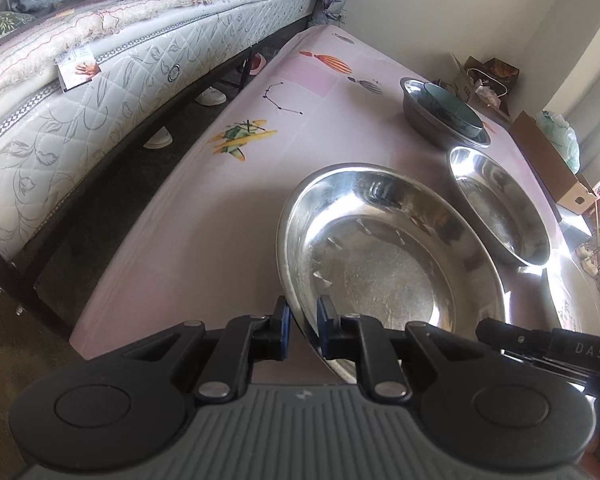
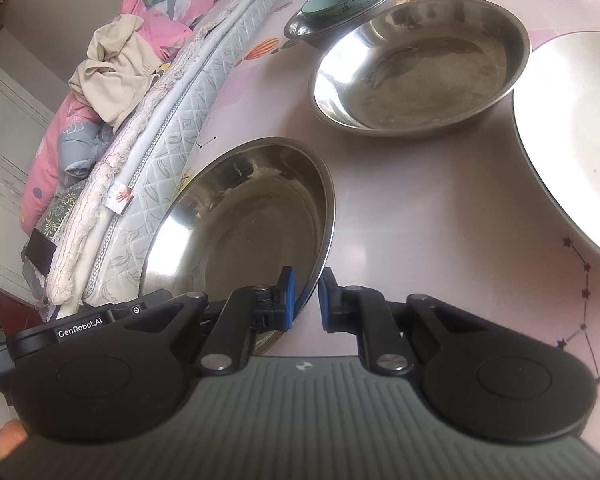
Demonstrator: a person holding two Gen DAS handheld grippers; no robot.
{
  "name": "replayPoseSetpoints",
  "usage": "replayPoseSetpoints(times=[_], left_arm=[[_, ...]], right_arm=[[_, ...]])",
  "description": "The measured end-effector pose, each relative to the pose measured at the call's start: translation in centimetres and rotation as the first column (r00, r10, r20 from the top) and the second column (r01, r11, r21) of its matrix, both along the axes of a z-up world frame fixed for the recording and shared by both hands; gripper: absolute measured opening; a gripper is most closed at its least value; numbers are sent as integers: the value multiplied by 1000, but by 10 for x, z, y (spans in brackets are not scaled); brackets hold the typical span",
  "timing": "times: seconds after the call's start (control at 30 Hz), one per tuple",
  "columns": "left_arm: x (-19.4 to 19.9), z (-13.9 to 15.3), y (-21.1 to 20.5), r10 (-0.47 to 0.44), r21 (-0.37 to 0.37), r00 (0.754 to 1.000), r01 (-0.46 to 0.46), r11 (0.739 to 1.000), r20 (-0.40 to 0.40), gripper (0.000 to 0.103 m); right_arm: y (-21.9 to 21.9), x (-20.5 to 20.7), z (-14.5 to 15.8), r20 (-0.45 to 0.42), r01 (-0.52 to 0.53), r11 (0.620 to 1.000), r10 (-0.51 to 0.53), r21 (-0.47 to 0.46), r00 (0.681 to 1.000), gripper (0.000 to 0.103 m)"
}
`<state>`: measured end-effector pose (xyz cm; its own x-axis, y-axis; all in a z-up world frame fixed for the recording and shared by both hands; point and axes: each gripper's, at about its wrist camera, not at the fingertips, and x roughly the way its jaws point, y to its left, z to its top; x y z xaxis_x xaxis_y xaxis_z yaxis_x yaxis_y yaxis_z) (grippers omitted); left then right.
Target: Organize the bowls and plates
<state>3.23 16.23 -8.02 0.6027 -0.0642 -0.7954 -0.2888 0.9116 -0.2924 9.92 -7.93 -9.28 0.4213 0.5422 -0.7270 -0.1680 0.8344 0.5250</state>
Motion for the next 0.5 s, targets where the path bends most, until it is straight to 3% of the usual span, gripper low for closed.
replayPoseSetpoints(times=[0.5], left_arm=[[-13,5,-4,5,17,1000,-5,1000,28,21]], right_arm=[[-18,-18,6,9,25,1000,-24,-17,1000,14]])
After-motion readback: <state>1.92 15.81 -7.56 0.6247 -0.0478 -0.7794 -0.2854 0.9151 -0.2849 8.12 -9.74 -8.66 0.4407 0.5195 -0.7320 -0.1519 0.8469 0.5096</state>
